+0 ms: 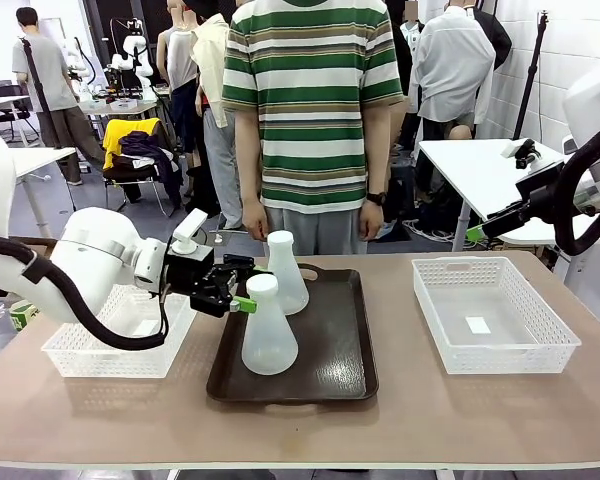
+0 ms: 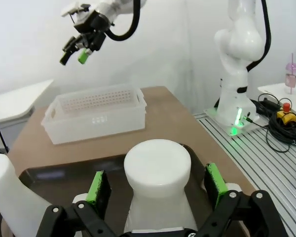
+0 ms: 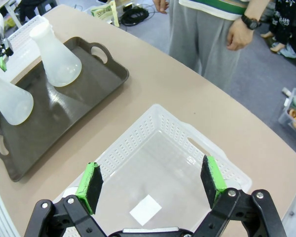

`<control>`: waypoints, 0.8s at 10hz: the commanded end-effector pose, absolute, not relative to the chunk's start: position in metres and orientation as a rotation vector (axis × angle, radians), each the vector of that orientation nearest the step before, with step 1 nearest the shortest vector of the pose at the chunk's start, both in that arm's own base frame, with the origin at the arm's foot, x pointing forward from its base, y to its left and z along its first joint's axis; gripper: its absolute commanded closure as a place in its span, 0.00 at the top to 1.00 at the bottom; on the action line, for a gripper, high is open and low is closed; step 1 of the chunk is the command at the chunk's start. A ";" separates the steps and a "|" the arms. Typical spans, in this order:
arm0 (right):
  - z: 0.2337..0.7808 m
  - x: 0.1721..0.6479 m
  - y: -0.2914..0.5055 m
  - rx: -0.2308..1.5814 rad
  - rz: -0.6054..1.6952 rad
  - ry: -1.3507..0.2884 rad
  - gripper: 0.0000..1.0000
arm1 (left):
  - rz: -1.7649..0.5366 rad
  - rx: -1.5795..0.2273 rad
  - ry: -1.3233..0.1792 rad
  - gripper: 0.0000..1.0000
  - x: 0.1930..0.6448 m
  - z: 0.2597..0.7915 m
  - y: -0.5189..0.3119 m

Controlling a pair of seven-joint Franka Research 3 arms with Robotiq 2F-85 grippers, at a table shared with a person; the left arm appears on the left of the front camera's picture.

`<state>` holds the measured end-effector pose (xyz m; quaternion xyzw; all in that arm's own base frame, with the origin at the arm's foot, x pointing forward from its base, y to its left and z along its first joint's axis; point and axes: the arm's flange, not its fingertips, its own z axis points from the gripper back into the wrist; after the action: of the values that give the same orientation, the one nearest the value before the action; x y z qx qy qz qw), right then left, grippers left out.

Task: Prepare the laboratory tools.
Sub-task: Place the picked Big flask upright in the Handle tray as directed by the person.

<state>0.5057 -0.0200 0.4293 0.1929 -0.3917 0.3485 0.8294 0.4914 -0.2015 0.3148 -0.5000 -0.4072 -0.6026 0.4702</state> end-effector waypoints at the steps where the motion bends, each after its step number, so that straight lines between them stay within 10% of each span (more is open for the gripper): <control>1: 0.428 0.505 -0.020 0.415 0.746 -0.831 1.00 | -1.480 -1.220 -0.956 1.00 0.487 0.320 -0.201; 8: 0.428 0.505 -0.020 0.415 0.746 -0.831 1.00 | -1.479 -1.227 -0.981 1.00 0.489 0.317 -0.202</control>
<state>0.5057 -0.0200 0.4293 0.1929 -0.3917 0.3485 0.8294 0.4900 -0.2004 0.3165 -0.5030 -0.3998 -0.6004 0.4760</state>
